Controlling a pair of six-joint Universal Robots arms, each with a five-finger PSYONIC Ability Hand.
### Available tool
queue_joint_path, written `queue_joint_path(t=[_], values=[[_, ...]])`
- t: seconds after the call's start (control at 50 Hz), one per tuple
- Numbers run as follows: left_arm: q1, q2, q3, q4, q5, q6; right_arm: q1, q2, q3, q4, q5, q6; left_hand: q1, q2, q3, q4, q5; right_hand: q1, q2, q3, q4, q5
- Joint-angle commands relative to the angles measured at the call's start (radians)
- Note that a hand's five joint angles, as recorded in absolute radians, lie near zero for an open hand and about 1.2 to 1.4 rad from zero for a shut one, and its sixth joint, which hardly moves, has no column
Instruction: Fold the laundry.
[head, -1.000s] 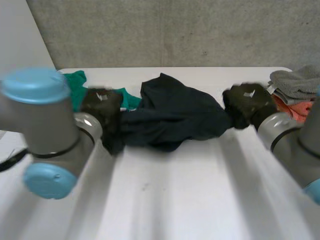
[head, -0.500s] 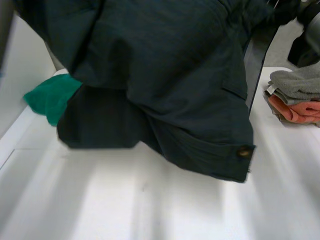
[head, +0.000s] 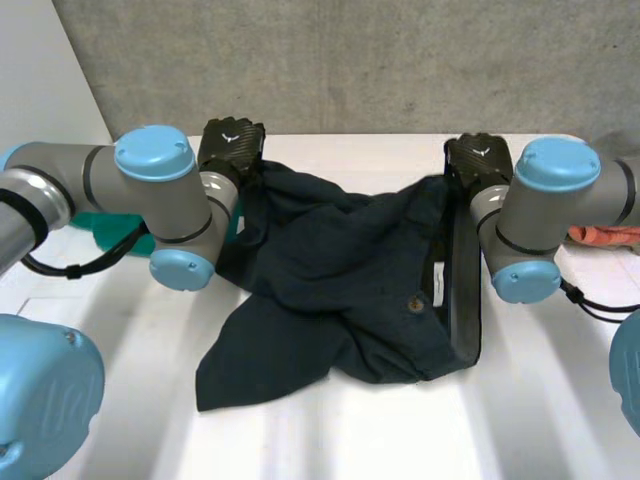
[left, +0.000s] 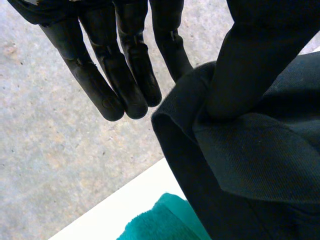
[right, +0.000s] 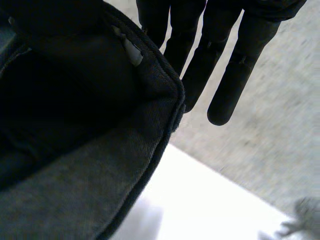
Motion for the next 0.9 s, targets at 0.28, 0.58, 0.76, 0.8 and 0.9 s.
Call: queue_joint_path(t=[0.28,0.58,0.76,0.8,0.9], values=[[-0.019,0.211,-0.137,0.034,-0.027,-0.015,-0.077,0.009,-0.239,0.334,-0.042,-0.064,-0.78,-0.789,-0.792,-0.793,-0.792,-0.984,-1.002,-1.013,-1.023,-1.021],[-0.112,0.72,-0.726,-0.212,0.064,-0.058,-0.165,-0.6,0.314,0.674,-0.333,-0.36,-0.78,-0.789,-0.792,-0.793,-0.792,-0.814,-0.832,-0.844,-0.853,-0.851],[-0.129,0.809,-0.94,-0.429,0.179,-0.107,-0.221,-0.765,0.655,0.87,-0.522,-0.56,-0.383,-0.392,-0.395,-0.396,-0.395,-0.408,-0.427,-0.438,-0.448,-0.446],[-0.135,0.805,-0.983,-0.459,0.19,-0.105,-0.228,-0.772,0.747,0.888,-0.559,-0.622,-0.33,-0.339,-0.342,-0.343,-0.342,-0.253,-0.272,-0.283,-0.292,-0.291],[-0.148,0.734,-1.029,-0.44,0.2,-0.105,-0.247,-0.734,0.861,0.818,-0.605,-0.722,-0.333,-0.342,-0.345,-0.346,-0.345,-0.091,-0.11,-0.121,-0.13,-0.129]])
